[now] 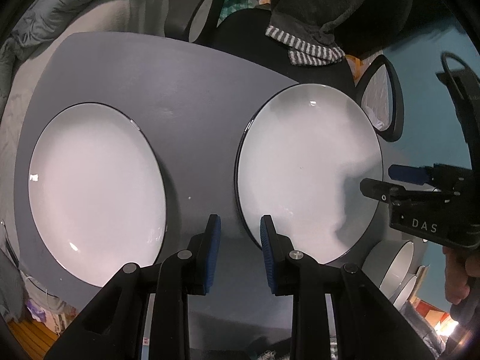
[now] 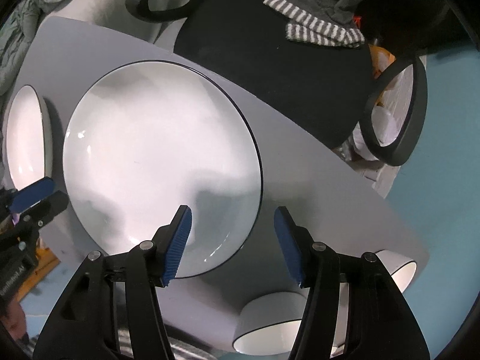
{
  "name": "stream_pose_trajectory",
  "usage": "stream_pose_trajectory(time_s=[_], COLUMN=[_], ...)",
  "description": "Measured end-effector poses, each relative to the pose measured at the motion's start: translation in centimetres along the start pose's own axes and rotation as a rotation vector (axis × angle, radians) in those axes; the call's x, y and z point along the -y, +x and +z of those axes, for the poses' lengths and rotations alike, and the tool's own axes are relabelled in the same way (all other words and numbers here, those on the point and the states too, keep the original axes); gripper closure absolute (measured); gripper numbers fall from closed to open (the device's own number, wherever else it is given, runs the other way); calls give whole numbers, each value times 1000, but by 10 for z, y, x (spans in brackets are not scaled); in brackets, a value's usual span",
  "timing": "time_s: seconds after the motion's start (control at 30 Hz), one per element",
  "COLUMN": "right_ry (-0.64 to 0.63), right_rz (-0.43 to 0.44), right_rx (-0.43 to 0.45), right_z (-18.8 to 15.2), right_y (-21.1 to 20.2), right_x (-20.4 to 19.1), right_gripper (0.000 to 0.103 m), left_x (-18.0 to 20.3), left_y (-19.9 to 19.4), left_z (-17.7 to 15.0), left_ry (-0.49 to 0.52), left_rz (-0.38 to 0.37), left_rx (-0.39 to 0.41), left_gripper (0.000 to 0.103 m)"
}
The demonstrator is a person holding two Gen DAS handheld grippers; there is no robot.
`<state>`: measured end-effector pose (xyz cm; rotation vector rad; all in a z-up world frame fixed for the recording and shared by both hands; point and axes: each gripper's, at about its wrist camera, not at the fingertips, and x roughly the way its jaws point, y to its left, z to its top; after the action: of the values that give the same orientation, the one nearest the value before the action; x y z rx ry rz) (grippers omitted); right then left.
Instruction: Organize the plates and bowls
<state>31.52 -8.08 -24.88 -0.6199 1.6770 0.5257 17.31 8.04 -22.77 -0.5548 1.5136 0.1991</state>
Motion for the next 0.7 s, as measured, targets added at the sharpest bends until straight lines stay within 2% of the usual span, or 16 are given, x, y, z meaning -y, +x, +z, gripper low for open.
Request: stream_pose_trajectory(time_s=[0.07, 0.13, 0.23, 0.4, 0.57, 0.7], right_ry=[0, -9, -26, -44, -65, -71], right_rz=[0, -13, -30, -31, -64, -49], right_rx=[16, 39, 67, 100, 155, 211], right_z=[-4, -8, -13, -22, -29, -33], right_y=[-5, -10, -17, -30, -42, -54], right_x=[0, -2, -7, -15, -23, -31], right_gripper=[46, 42, 38, 38, 38, 38], left_x=[-3, -6, -8, -16, -22, -23], left_y=[-4, -9, -18, -34, -49, -58], left_z=[-3, -5, -11, -22, -34, -42], left_ry=[-13, -19, -11, -11, -10, -19], left_rz=[-5, -6, 5, 27, 57, 86], left_rx=[4, 14, 32, 67, 111, 148], left_gripper=[74, 67, 66, 57, 54, 51])
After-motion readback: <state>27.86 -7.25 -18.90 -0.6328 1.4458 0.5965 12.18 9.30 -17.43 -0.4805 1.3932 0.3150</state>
